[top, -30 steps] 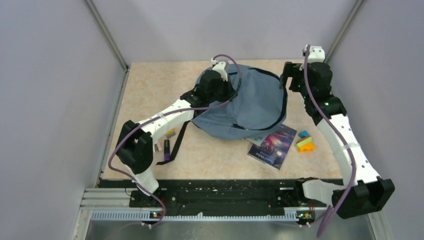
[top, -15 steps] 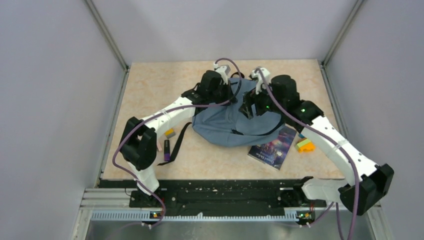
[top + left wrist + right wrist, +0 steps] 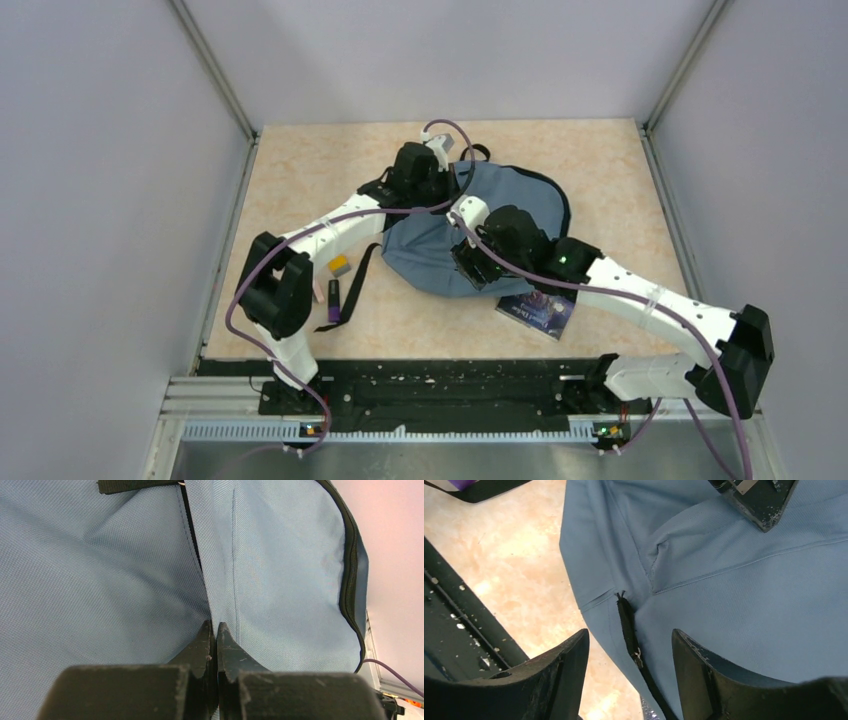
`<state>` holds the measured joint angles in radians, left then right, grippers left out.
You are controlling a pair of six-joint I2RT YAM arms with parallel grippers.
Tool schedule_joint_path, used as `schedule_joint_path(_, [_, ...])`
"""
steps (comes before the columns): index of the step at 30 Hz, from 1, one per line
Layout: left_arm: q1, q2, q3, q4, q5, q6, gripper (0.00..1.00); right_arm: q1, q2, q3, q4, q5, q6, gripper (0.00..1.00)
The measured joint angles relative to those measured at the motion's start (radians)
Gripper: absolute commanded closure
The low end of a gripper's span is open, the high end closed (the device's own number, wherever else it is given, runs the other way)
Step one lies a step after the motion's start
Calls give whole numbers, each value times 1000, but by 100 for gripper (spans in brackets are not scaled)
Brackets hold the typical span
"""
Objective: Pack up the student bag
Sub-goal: Unzip the student bag at the center of the board.
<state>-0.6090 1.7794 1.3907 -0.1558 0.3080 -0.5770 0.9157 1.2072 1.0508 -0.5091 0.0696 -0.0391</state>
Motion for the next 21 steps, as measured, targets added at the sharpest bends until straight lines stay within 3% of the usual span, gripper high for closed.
schedule_joint_path(21, [0, 0, 0, 4, 10, -1, 100, 97, 152, -4, 60, 210, 8, 55])
